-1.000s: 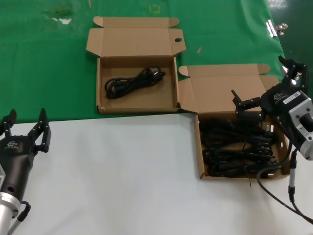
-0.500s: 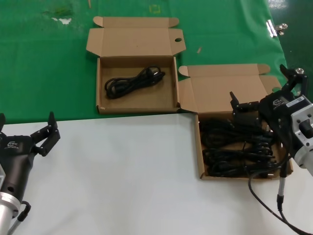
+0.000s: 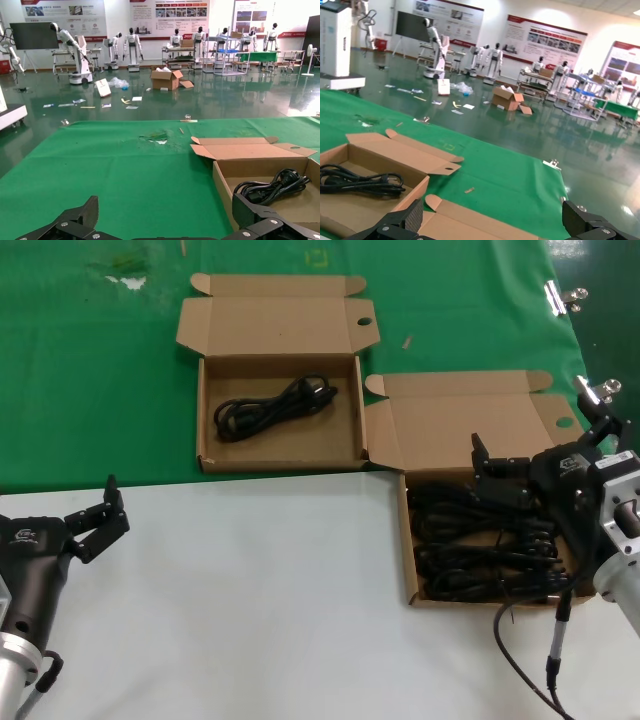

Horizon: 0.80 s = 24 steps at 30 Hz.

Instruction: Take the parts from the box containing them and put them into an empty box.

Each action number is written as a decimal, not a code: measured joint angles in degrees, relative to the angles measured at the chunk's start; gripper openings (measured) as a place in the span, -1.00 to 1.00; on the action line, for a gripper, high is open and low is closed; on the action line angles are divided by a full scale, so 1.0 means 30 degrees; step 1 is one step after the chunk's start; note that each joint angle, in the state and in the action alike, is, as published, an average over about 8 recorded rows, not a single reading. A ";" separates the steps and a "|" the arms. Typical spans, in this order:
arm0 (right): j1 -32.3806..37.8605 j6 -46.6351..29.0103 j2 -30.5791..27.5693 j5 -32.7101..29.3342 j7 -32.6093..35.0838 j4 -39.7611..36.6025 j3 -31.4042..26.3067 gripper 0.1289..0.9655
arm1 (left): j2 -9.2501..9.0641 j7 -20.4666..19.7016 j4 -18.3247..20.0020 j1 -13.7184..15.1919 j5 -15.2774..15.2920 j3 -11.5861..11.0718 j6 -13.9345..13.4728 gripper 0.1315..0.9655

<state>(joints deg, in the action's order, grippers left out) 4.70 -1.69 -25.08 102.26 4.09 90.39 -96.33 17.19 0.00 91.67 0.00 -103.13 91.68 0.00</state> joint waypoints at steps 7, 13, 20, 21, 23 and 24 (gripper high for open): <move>-0.0477 0.0170 0.0796 0.0088 -0.0411 0.0129 0.0470 1.00 | 0.0000 -0.0001 0.0000 0.0000 -0.0002 0.0000 0.0000 0.93; -0.0888 0.0317 0.1490 0.0163 -0.0766 0.0241 0.0876 1.00 | 0.0000 -0.0001 0.0000 0.0000 -0.0003 0.0000 0.0000 1.00; -0.1300 0.0466 0.2181 0.0240 -0.1130 0.0354 0.1286 1.00 | 0.0000 -0.0001 0.0000 0.0000 -0.0003 0.0000 0.0000 1.00; -0.1333 0.0479 0.2236 0.0247 -0.1162 0.0364 0.1321 1.00 | 0.0000 -0.0001 0.0000 0.0000 -0.0003 0.0000 0.0000 1.00; -0.1377 0.0495 0.2310 0.0255 -0.1200 0.0376 0.1365 1.00 | 0.0000 -0.0001 0.0000 0.0000 -0.0002 0.0000 0.0000 1.00; -0.1386 0.0498 0.2324 0.0257 -0.1208 0.0379 0.1374 1.00 | 0.0000 -0.0001 0.0000 0.0000 -0.0002 0.0000 0.0000 1.00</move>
<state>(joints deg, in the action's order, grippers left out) 0.54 -0.19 -18.10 103.03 0.47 91.53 -92.21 17.19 0.00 91.67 0.00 -103.13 91.67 0.00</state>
